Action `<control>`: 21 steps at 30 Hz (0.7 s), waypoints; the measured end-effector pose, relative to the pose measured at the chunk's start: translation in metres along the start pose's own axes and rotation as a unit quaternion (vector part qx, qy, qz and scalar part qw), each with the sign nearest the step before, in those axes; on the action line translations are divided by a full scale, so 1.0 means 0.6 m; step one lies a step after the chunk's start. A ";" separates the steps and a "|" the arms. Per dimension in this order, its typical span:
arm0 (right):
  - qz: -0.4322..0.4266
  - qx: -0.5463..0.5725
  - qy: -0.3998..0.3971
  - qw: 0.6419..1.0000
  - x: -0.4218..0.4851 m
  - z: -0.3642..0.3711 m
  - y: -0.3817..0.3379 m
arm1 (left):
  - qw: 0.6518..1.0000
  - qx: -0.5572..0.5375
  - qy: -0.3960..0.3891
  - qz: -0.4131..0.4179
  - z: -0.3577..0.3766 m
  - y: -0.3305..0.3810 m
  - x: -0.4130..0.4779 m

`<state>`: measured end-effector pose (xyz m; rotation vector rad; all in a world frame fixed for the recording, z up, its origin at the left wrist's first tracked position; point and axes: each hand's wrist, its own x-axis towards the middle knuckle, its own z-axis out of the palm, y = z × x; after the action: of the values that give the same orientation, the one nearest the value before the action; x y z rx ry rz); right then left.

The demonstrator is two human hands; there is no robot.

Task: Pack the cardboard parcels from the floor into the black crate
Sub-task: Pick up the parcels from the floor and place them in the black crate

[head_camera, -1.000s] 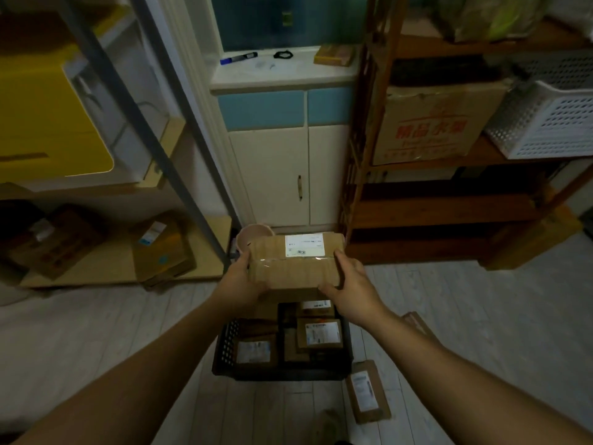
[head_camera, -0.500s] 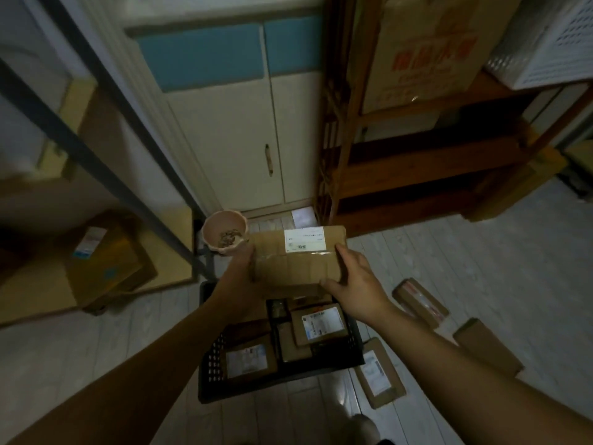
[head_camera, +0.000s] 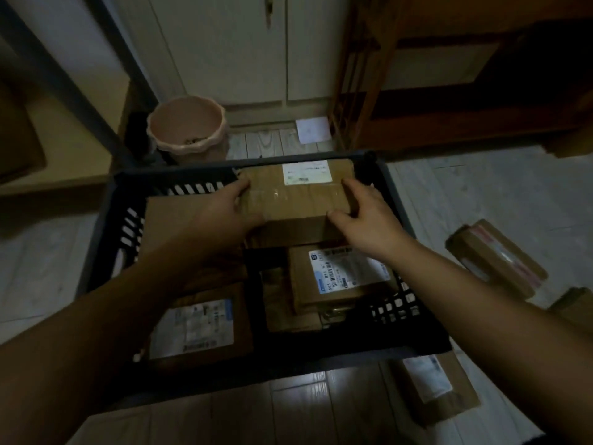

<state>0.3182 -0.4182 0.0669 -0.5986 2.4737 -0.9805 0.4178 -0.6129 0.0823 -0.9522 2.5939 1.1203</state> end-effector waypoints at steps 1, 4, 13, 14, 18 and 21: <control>-0.007 -0.005 0.001 1.000 0.011 0.012 0.011 | 1.000 -0.014 0.010 -0.004 0.012 -0.012 0.009; -0.018 -0.050 -0.011 0.999 0.039 0.022 0.023 | 0.997 -0.075 0.020 -0.002 0.033 -0.036 0.032; -0.025 -0.180 0.029 0.983 0.035 0.015 0.040 | 0.993 -0.112 0.019 0.012 0.061 -0.012 0.050; -0.041 -0.206 0.043 0.977 0.039 0.013 0.046 | 0.992 -0.123 0.027 0.024 0.068 -0.011 0.056; -0.083 -0.273 0.049 0.957 0.054 0.006 0.063 | 0.990 -0.127 0.034 0.055 0.089 -0.005 0.067; -0.085 -0.336 0.042 0.937 0.055 0.000 0.069 | 0.992 -0.099 0.039 0.070 0.092 -0.007 0.066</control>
<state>0.2813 -0.4081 0.0305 -1.0059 2.8568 -0.1766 0.3836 -0.5958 0.0258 -0.8787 2.6869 1.4275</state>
